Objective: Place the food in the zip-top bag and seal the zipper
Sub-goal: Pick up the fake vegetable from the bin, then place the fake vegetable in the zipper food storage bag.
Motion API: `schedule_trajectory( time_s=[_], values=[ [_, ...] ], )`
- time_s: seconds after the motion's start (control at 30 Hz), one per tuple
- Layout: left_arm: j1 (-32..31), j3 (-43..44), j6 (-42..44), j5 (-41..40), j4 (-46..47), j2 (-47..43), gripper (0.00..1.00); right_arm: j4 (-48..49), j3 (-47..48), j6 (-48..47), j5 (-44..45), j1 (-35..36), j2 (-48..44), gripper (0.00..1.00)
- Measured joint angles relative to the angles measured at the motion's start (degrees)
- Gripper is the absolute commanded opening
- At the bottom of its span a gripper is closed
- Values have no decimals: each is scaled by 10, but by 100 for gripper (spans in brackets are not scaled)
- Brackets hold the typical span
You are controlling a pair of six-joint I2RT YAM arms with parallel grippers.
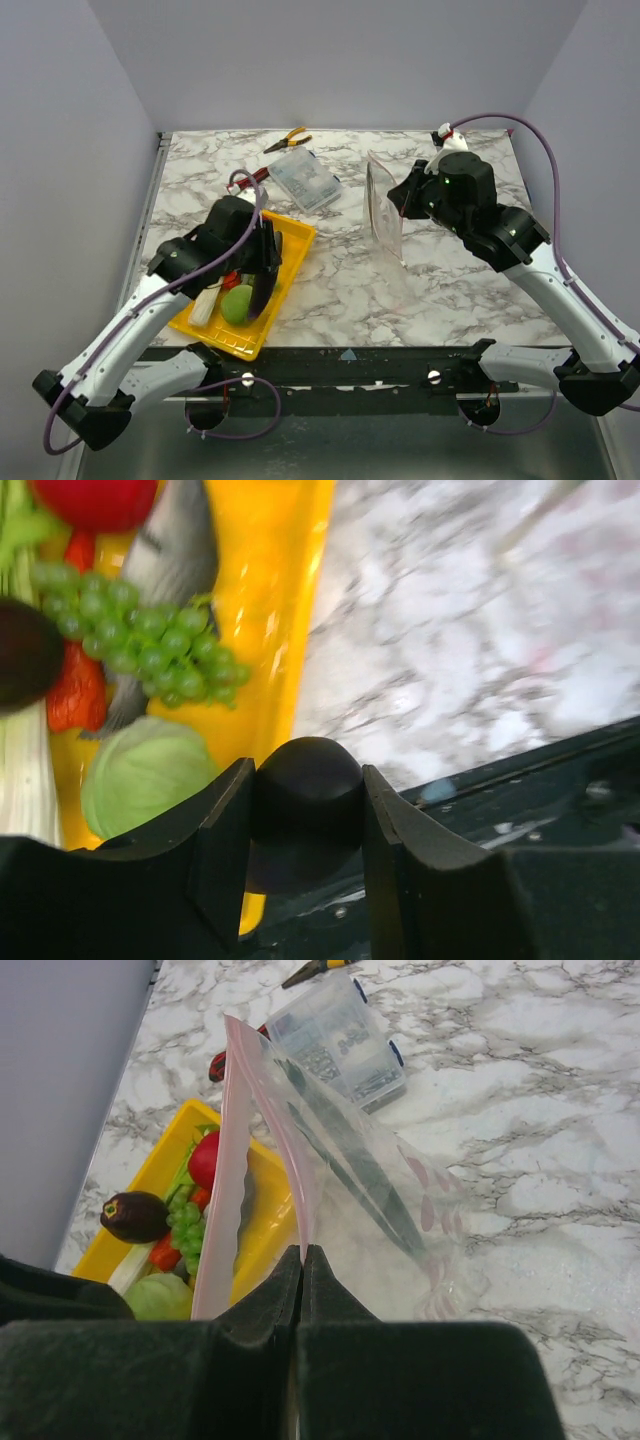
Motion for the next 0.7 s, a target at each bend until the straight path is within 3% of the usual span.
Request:
schedule_trajectory(
  time_s=[0.2, 0.3, 0.53, 0.7],
  values=[
    [0, 178, 16, 59, -5, -49, 0, 1, 0, 0, -3, 0, 0, 1],
    [0, 227, 16, 91, 31, -68, 0, 1, 0, 0, -4, 0, 0, 1],
    [0, 155, -65, 179, 314, -144, 0, 6, 0, 5, -13, 0, 0, 1],
    [0, 94, -163, 232, 529, -100, 0, 14, 0, 10, -26, 0, 0, 1]
  ],
)
